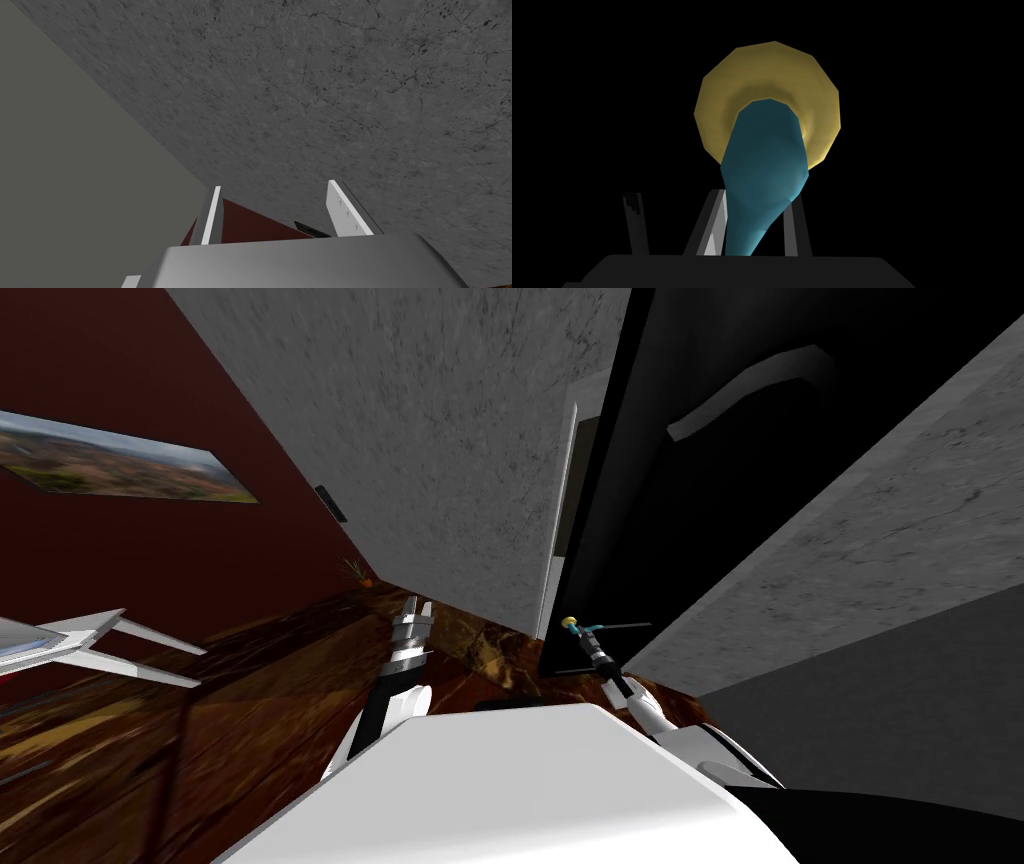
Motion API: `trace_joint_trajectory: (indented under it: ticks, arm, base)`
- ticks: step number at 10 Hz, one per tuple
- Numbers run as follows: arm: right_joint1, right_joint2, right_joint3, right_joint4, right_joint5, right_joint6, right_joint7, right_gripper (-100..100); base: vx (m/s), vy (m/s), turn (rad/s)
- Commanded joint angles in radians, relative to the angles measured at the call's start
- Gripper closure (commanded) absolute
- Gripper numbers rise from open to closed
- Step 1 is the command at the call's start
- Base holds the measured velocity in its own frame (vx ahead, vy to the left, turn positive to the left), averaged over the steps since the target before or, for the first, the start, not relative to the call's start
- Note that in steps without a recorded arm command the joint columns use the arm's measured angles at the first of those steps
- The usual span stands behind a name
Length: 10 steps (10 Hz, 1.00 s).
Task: Pull the door open
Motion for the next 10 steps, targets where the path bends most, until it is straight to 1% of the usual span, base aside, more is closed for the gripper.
trace_joint_trajectory:
  ticks: [1,2,6,8,9,10]
  arm:
    - [0.017,-0.017,0.013,-0.006,0.007,-0.031,-0.02,100]
    - [0.029,-0.03,0.024,-0.007,0.012,-0.054,-0.034,100]
    - [0.054,-0.056,0.045,-0.009,0.023,-0.101,-0.063,100]
    - [0.075,-0.078,0.064,-0.011,0.032,-0.142,-0.088,100]
    - [0.067,-0.068,0.06,-0.01,0.029,-0.127,-0.08,100]
    - [0.083,-0.078,0.064,-0.003,0.03,-0.155,-0.09,100]
  base:
    - [-0.196,-0.08,0.113]
    - [-0.153,-0.081,0.093]
    - [-0.121,-0.055,0.054]
    - [-0.151,-0.08,0.096]
    - [-0.089,-0.037,0.033]
    - [-0.144,-0.065,0.183]
